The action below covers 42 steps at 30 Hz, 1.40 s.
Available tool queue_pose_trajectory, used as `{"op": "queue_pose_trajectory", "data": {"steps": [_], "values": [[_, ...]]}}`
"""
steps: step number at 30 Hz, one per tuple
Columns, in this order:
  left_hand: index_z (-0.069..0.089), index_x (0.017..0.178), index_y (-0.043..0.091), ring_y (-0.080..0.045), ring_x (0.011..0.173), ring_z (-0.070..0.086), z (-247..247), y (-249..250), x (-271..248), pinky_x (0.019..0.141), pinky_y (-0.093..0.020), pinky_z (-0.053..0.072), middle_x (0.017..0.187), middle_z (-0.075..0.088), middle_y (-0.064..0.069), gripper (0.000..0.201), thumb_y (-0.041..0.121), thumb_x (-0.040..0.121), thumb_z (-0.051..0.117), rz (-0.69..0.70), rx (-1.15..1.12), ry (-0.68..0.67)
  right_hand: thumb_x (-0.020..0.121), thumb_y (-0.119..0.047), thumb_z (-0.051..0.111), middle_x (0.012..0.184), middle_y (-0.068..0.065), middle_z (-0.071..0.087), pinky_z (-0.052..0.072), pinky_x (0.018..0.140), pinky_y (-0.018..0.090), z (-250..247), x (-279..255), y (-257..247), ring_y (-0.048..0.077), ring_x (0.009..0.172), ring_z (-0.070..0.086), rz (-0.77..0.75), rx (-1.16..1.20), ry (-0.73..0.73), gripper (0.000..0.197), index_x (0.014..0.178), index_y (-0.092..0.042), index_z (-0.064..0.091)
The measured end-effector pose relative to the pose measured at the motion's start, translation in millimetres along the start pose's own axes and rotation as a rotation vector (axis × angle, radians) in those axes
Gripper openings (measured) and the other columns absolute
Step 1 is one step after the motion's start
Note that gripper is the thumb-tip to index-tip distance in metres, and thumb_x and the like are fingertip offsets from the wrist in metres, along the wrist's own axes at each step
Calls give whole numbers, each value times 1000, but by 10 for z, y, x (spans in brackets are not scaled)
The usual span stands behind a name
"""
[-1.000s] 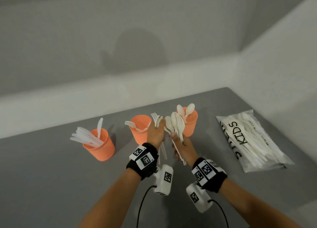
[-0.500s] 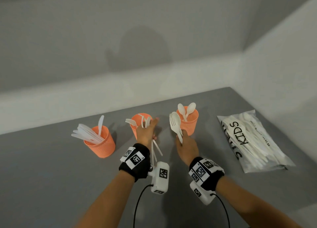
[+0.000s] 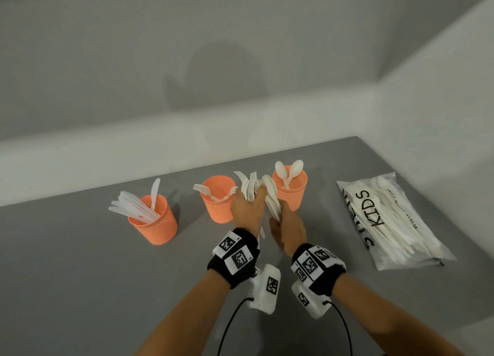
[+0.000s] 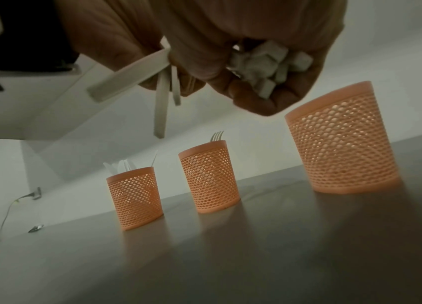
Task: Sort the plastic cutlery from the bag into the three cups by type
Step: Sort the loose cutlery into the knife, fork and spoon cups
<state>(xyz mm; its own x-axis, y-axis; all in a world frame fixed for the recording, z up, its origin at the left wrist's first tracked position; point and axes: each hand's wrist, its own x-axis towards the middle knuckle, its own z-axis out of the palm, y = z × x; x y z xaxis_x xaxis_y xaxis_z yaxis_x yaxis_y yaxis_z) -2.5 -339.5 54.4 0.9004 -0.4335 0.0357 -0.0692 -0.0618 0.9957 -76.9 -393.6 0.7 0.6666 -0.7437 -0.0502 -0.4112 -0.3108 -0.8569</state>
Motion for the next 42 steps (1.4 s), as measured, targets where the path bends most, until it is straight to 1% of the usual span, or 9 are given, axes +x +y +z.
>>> {"op": "queue_pose_trajectory", "data": {"steps": [3,5,8,14,20,28,35,39,42], "values": [[54,93,0,-19,67,49,-43,97,132,65,-29,42,76,54,-9,19,18,90,50,-15,-93,69,91,-5,45,74,-2,51,39,60,26,-37,24,44,13,64,47,-26,129,-44,17,101,-18,49],[52,87,7,-22,70,50,-115,205,257,68,-38,43,74,56,-9,13,16,92,44,-9,-156,130,95,-11,48,76,-5,53,38,54,15,-90,39,52,2,60,49,-32,204,-67,9,101,-14,54],[43,76,20,-17,56,45,-269,317,463,54,-23,43,66,50,-2,20,15,95,40,-17,-227,190,94,-25,54,47,-8,38,26,36,17,-183,90,42,2,33,30,64,399,-117,26,70,-18,45],[42,81,9,-7,34,44,-505,86,676,40,-19,39,50,41,-2,18,18,95,50,-39,-264,108,86,-24,65,41,-9,36,39,47,22,-268,321,18,6,38,33,127,511,-58,32,61,-17,47],[43,75,13,-4,33,41,-616,-12,810,40,-19,39,54,42,-3,23,24,91,56,-31,-203,168,84,-9,66,31,-12,40,30,35,12,-362,665,-200,2,28,36,57,592,170,30,64,-16,45],[50,87,13,-15,50,41,-601,225,1269,44,-16,42,61,45,-4,18,29,92,55,160,-182,283,85,-18,67,36,-13,38,35,46,19,-413,1265,-426,2,37,37,-28,686,471,44,52,-18,37],[49,82,13,-17,53,46,-450,-121,1363,50,-13,43,60,48,-5,20,30,90,58,148,-95,262,82,-27,70,49,1,45,36,44,8,-164,1489,-162,4,42,43,54,584,471,44,53,-12,41],[48,81,13,-22,64,52,-399,-376,1368,62,-30,48,70,53,-10,20,19,84,66,84,-18,233,80,-26,71,50,-2,55,44,51,13,-109,1536,-66,0,43,53,107,496,422,32,65,-6,52],[40,81,22,-25,68,54,-392,-557,1347,73,-46,52,71,53,-6,29,11,80,67,-34,59,177,78,-26,71,60,2,57,49,57,26,-110,1505,-69,14,52,56,151,411,392,28,67,-16,47]]}}
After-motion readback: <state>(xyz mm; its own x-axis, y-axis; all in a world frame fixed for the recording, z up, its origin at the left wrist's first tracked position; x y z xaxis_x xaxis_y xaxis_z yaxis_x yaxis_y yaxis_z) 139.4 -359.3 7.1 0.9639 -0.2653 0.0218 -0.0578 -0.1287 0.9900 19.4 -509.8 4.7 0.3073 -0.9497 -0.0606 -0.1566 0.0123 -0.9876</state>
